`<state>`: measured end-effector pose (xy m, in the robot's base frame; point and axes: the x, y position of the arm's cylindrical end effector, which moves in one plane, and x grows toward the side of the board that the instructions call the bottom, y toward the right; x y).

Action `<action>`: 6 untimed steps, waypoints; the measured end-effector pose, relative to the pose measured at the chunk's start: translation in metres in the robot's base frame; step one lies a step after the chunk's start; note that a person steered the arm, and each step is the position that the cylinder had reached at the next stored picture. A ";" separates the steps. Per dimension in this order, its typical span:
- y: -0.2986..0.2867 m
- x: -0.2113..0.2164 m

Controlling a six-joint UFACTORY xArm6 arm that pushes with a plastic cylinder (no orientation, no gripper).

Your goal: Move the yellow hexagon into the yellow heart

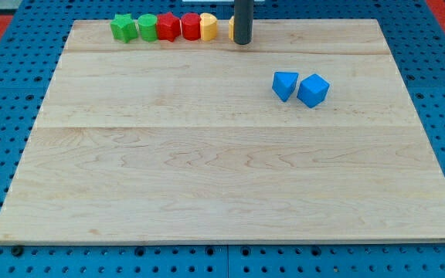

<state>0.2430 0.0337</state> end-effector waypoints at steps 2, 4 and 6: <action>0.092 -0.002; 0.054 -0.023; -0.003 -0.030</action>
